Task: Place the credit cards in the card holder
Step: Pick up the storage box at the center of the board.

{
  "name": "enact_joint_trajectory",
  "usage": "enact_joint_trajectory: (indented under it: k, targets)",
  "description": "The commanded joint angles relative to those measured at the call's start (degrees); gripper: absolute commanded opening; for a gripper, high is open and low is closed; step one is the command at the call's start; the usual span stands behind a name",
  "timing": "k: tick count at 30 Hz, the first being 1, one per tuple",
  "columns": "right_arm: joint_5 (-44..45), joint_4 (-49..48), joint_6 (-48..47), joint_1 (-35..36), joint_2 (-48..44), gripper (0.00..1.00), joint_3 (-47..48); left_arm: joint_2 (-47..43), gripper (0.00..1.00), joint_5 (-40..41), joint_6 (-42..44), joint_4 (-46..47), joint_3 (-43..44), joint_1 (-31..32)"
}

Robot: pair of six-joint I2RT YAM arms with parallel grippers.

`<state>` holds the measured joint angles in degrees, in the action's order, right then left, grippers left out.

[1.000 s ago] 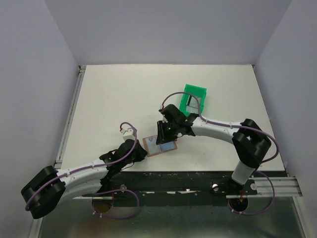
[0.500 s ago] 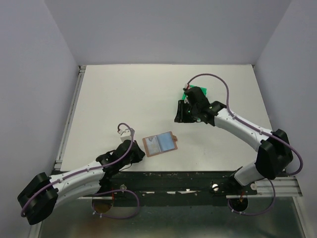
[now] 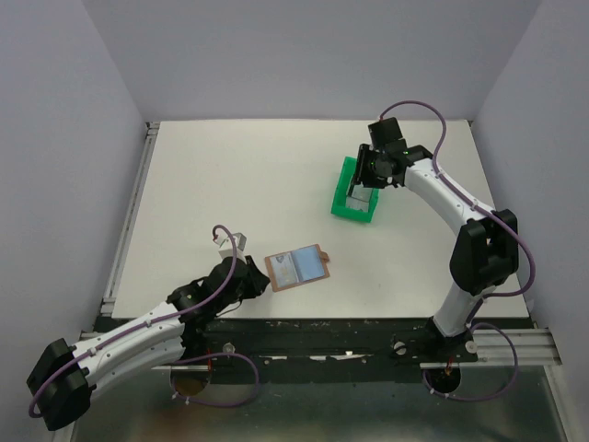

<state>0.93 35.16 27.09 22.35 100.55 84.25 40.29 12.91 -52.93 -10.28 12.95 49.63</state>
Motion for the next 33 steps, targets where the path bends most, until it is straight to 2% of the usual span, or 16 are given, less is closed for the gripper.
enact_joint_trajectory:
  k: [1,7,16,26,29,33]
  targets:
    - [5.04,5.0,-1.51,-3.45,0.61,0.49,4.96,-3.64,0.32,2.82,2.65,-6.14,5.32,0.3]
    - [9.62,10.1,-0.99,-7.57,3.68,0.54,9.0,-3.12,0.35,3.88,5.81,-8.53,10.77,0.3]
    - [4.17,10.55,-0.72,-10.83,10.1,0.56,10.32,2.24,0.43,3.79,10.56,-7.3,16.05,-0.75]
    - [-0.05,7.38,-0.63,-10.75,13.09,0.56,8.65,3.65,0.43,1.16,13.11,-5.63,17.73,-4.18]
    - [-0.14,8.08,-0.72,-10.83,14.32,0.52,8.48,3.13,0.43,0.81,12.76,-5.62,16.41,-4.71]
    - [-0.58,8.7,-1.42,-10.75,15.55,0.39,8.22,3.12,0.44,0.19,12.67,-5.36,15.7,-5.24]
